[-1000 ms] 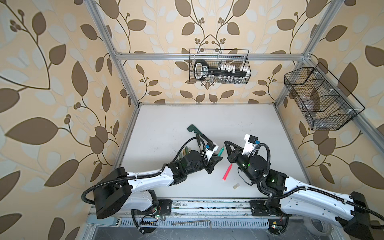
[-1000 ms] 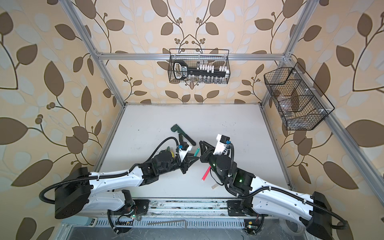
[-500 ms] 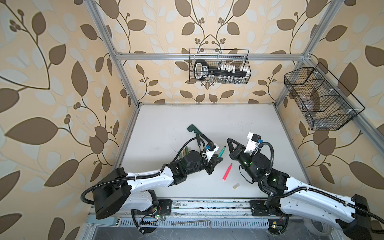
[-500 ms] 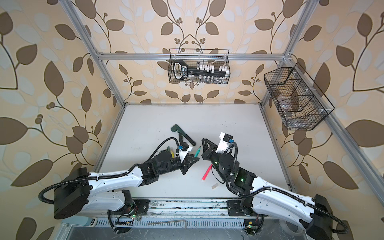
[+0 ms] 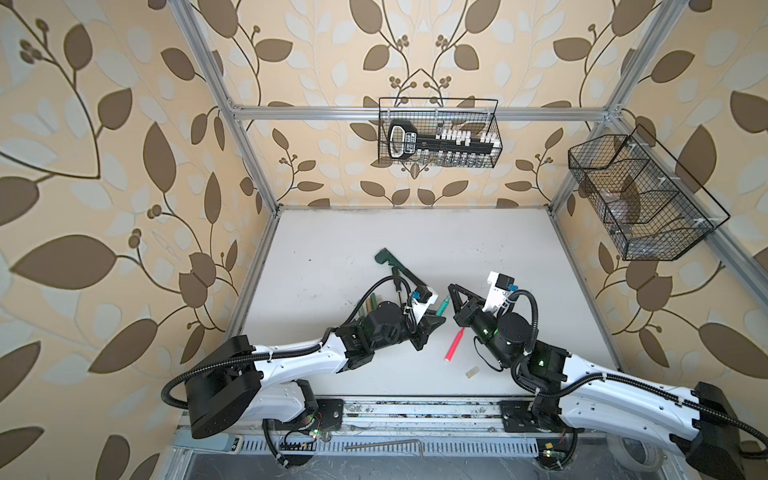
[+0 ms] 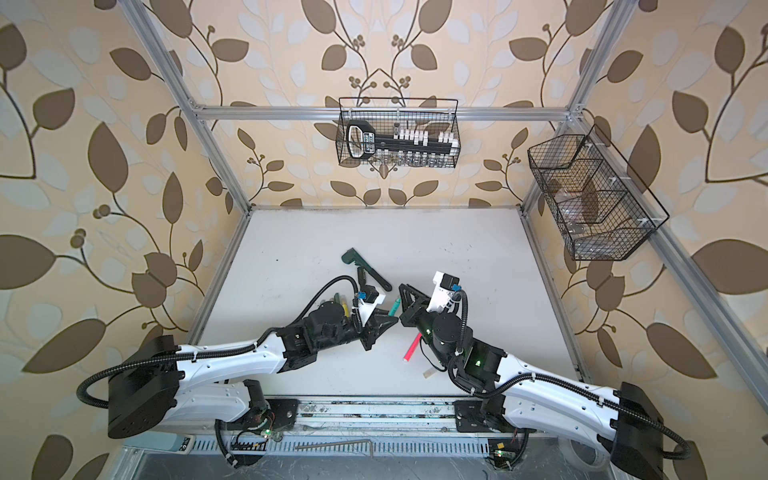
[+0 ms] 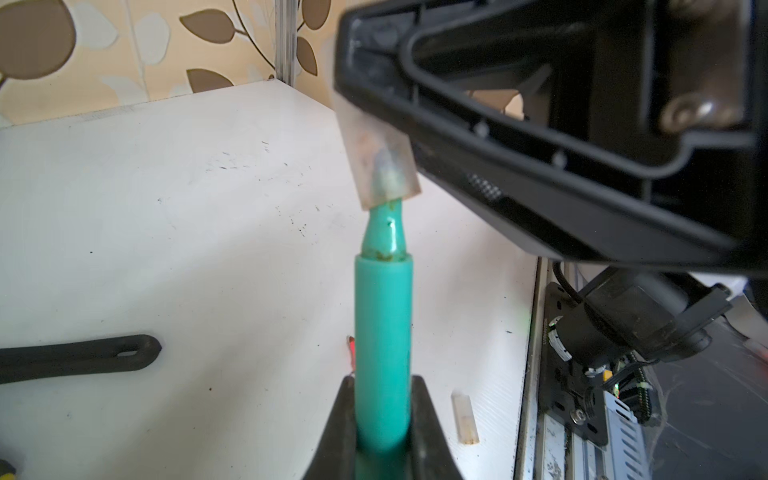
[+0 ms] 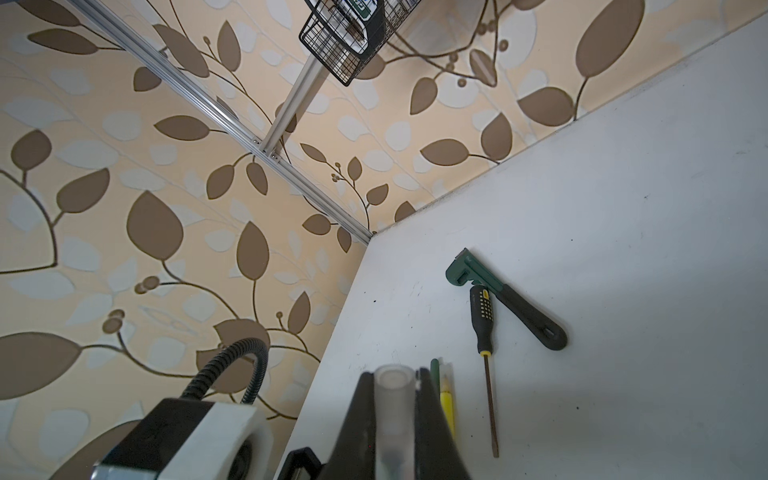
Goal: Insert the pens into the pen caps
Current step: 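Lower the translucent cap onto the teal marker tip with the right gripper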
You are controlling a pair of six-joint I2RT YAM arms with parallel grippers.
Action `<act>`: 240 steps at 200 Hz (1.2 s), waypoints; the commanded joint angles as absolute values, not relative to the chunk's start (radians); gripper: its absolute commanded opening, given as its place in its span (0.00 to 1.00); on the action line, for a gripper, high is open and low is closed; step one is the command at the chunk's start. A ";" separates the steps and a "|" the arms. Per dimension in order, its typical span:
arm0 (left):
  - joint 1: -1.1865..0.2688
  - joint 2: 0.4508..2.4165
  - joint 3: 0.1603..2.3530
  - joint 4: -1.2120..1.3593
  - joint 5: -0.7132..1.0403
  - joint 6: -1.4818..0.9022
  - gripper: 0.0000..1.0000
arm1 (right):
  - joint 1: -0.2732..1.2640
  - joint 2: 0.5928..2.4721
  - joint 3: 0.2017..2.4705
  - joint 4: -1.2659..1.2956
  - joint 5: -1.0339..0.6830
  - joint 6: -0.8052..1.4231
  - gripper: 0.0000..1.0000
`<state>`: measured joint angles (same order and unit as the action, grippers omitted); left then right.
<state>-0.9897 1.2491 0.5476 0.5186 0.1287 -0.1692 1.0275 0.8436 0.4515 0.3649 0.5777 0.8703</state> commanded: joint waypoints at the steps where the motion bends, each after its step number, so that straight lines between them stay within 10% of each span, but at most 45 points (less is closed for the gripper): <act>1: -0.990 1.204 0.558 0.577 0.151 -0.201 0.00 | 1.048 0.836 0.396 0.396 0.577 0.874 0.00; 187: -0.933 1.184 0.537 0.647 0.299 -0.292 0.00 | 1.232 0.809 0.185 0.707 0.647 0.774 0.00; 240: -0.934 1.181 0.531 0.655 0.298 -0.276 0.00 | 1.267 0.771 0.223 0.582 0.685 0.755 0.29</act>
